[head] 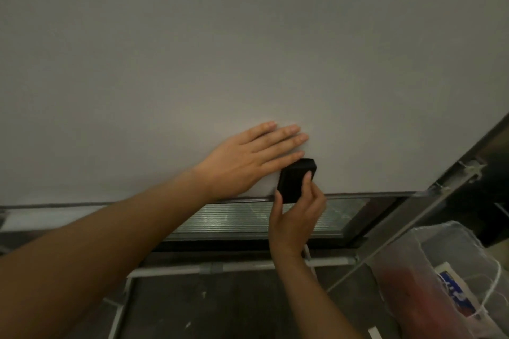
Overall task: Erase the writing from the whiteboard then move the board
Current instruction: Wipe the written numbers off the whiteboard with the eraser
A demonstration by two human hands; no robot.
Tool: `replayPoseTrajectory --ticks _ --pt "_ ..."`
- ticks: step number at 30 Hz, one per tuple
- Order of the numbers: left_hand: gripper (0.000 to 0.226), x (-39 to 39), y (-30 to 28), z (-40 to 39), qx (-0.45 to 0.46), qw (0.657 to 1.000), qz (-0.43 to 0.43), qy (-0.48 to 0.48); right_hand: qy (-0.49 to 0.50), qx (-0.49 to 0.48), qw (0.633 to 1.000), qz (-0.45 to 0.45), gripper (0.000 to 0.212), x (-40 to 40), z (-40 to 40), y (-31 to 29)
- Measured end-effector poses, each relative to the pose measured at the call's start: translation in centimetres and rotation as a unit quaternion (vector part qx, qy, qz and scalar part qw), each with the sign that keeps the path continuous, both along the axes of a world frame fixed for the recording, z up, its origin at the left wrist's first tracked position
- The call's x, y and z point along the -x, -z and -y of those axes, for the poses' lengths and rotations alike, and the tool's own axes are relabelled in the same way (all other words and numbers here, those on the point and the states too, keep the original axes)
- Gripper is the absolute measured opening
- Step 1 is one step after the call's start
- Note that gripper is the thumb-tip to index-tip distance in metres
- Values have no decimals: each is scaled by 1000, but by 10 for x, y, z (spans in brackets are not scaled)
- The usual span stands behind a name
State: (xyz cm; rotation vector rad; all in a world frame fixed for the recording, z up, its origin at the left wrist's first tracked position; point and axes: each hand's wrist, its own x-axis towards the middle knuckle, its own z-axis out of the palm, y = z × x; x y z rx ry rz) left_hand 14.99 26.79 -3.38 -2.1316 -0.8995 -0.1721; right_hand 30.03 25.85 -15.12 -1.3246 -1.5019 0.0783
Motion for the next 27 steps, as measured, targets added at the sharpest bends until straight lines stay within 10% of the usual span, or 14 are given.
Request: replayPoseTrajectory --ticks 13,27 --pt "62 82 15 63 -47 995 -2 -86 -91 -193 958 190 33 78 25 -35" --pt "51 138 -151 66 -349 889 271 -122 -156 -496 832 195 40 116 -24 -269"
